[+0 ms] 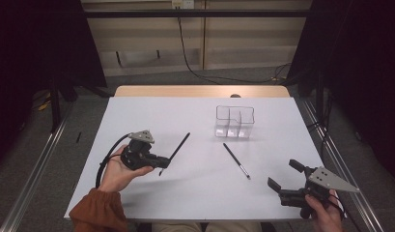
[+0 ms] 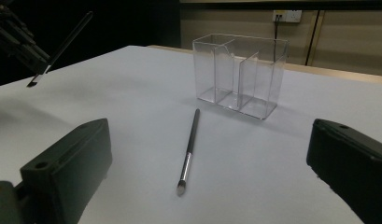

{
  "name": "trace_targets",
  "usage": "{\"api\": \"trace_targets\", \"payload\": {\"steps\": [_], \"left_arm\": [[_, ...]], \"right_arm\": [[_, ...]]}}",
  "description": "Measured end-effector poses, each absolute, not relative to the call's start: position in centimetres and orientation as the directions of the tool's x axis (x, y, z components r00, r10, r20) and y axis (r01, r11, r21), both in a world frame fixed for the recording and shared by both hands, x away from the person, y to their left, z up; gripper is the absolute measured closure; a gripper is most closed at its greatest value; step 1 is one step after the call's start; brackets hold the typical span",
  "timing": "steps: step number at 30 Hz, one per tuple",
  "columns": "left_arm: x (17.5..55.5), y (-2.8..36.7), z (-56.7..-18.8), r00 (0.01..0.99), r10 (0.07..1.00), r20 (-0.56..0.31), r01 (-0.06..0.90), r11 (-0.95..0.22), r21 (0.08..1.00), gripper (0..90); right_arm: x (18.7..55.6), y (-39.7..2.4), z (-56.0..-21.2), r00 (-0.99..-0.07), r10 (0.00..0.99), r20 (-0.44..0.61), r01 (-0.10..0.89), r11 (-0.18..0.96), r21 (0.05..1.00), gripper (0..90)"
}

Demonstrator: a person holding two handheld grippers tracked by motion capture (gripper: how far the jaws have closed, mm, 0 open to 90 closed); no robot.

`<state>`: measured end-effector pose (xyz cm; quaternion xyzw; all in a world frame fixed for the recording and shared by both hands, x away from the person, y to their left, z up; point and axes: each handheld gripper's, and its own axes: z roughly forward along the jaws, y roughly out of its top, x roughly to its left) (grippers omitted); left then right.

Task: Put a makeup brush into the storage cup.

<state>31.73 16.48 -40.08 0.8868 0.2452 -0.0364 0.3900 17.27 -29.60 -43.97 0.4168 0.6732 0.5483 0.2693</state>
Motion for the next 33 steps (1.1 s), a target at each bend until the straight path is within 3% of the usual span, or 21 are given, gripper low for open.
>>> {"api": "trace_targets", "payload": {"steps": [33], "left_arm": [[30.4,12.3,-39.2,0.937,0.266,-0.225,0.349,-0.722,0.598,84.3]], "right_arm": [[17.7,-28.2,-43.3,-0.571,0.816,0.094,0.27,0.078,0.96,0.0]]}}
